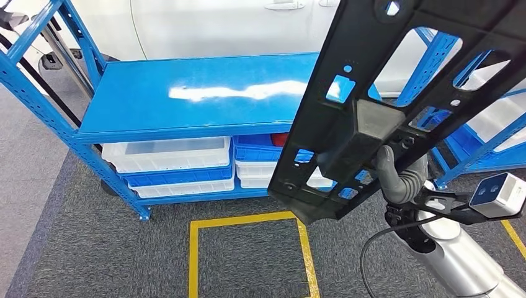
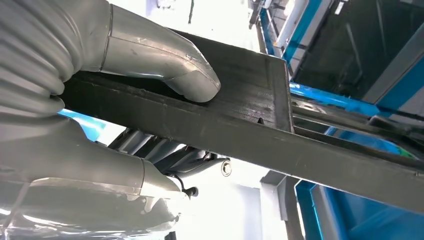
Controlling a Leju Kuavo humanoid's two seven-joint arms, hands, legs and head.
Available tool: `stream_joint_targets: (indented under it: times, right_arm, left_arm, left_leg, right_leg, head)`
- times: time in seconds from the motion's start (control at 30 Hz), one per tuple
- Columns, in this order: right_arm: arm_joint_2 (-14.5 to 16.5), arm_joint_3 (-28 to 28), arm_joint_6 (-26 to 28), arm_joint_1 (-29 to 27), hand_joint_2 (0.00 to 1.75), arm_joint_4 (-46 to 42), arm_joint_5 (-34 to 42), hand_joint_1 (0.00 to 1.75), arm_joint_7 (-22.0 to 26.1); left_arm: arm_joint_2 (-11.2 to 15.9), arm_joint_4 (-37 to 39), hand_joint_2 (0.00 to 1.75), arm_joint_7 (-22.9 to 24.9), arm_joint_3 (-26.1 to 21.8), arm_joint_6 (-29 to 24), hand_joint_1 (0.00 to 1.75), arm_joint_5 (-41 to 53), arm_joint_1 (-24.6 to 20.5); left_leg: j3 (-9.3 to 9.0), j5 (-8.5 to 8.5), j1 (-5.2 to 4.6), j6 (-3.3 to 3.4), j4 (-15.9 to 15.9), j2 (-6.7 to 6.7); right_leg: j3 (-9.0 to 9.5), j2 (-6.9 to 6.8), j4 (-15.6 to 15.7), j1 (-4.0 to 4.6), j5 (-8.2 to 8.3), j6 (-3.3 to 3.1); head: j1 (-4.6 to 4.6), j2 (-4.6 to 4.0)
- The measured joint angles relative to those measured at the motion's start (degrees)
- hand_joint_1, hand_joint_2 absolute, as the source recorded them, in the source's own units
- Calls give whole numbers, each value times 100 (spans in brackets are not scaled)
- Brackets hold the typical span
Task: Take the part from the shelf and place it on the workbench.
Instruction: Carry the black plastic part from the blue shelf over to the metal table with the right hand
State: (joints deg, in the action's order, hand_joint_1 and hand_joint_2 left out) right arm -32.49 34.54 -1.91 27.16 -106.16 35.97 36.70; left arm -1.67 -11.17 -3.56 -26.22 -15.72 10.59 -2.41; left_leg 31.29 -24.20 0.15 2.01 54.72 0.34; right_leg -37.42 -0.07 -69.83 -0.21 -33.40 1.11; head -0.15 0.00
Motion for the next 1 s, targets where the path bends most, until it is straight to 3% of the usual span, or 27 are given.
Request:
stream_joint_targets:
  times: [0.03,0.07,0.1,0.17,0.23,0.37,0.43,0.5,0.53,0.57,0.6,0.63,0.67,0.73,0.8,0.87,0.93,1.0]
  right_arm:
    - [-28,11,-39,-62,175,26,-20,175,44]
    - [-53,25,-73,-113,175,57,-42,175,66]
    - [-77,38,-92,-144,175,83,-57,175,71]
    - [-128,57,-113,-176,175,122,-87,175,77]
    - [-157,60,-124,-197,175,143,-130,175,81]
    - [-139,-74,-263,-521,175,113,-527,175,85]
    - [-57,-178,-399,-658,175,69,-789,175,85]
    - [74,-211,-478,-704,175,52,-932,175,83]
    - [149,-199,-466,-714,175,52,-956,175,80]
    - [217,-178,-417,-715,175,52,-958,175,72]
    - [282,-152,-331,-700,175,52,-950,175,60]
    - [320,-128,-231,-667,175,52,-935,175,49]
    - [344,-107,-122,-624,175,48,-920,175,40]
    - [360,-77,59,-546,175,32,-906,175,34]
    - [361,-45,166,-510,175,13,-904,175,36]
    - [349,-15,204,-505,175,-7,-905,175,39]
    - [327,0,208,-480,175,-32,-909,175,39]
    - [316,15,209,-454,175,-45,-908,175,39]
  left_arm:
    - [0,0,175,-19,-30,-14,0,-14,8]
    - [1,0,175,-32,-55,-25,0,-22,13]
    - [1,0,175,-39,-70,-28,0,-26,15]
    - [6,0,175,-61,-91,-29,0,-32,11]
    - [28,-1,175,-100,-125,-27,0,-26,7]
    - [109,-2,175,-201,-193,-12,0,9,11]
    - [174,-2,175,-236,-231,-19,0,5,11]
    - [238,-2,175,-249,-293,-43,0,-28,11]
    - [263,-2,175,-249,-332,-57,0,-48,12]
    - [281,-2,175,-245,-367,-69,0,-54,15]
    - [297,-2,175,-240,-402,-78,0,-48,16]
    - [309,-2,175,-233,-426,-81,0,-27,15]
    - [323,-2,175,-221,-444,-79,0,6,12]
    - [373,-3,175,-198,-462,-69,0,70,-1]
    - [418,-6,175,-178,-470,-62,0,108,-19]
    - [434,-10,175,-166,-476,-60,0,118,-41]
    - [439,-13,175,-161,-481,-59,0,120,-54]
    - [434,-13,175,-158,-483,-58,0,121,-48]
  left_leg:
    - [9,-2,1,-3,13,-1]
    - [17,-9,4,-11,33,7]
    - [22,-22,9,-24,58,21]
    - [27,-71,21,-74,133,56]
    - [42,-119,11,-143,215,87]
    - [73,-193,20,-283,284,153]
    - [235,-460,42,-345,666,90]
    - [549,-823,45,-364,1385,40]
    - [708,-942,45,-363,1727,30]
    - [787,-953,44,-351,1890,25]
    - [784,-872,41,-326,1874,13]
    - [663,-695,36,-292,1612,-14]
    - [463,-478,29,-242,1188,-93]
    - [132,-226,23,-157,499,-316]
    - [39,-193,3,-124,288,-397]
    - [24,-142,5,-105,210,-281]
    - [-5,-80,35,-64,106,-148]
    - [-1,-57,35,-38,70,-16]
  right_leg:
    - [-146,0,-269,-28,-60,30]
    - [-193,-2,-328,-57,-1,58]
    - [-127,-14,-158,-85,161,83]
    - [234,-134,613,-115,577,113]
    - [470,-226,1148,-94,759,56]
    - [437,-96,1203,-59,778,-128]
    - [419,-22,1217,-64,808,-201]
    - [394,69,1215,-50,825,-242]
    - [384,123,1214,-40,832,-252]
    - [378,179,1212,-29,836,-258]
    - [376,244,1210,-16,841,-261]
    - [378,306,1207,-4,845,-261]
    - [383,367,1204,4,848,-258]
    - [370,467,1197,7,864,-226]
    - [330,561,1199,-24,898,-158]
    - [304,627,1209,-37,918,-79]
    - [189,437,986,-9,752,-32]
    - [-133,152,313,-13,376,5]
  head:
    - [0,0]
    - [0,0]
    - [0,0]
    - [0,0]
    - [0,0]
    - [0,0]
    - [0,0]
    - [0,0]
    - [0,0]
    - [0,0]
    - [0,0]
    - [0,0]
    - [0,0]
    - [1,0]
    - [1,0]
    - [0,0]
    - [1,0]
    - [1,0]
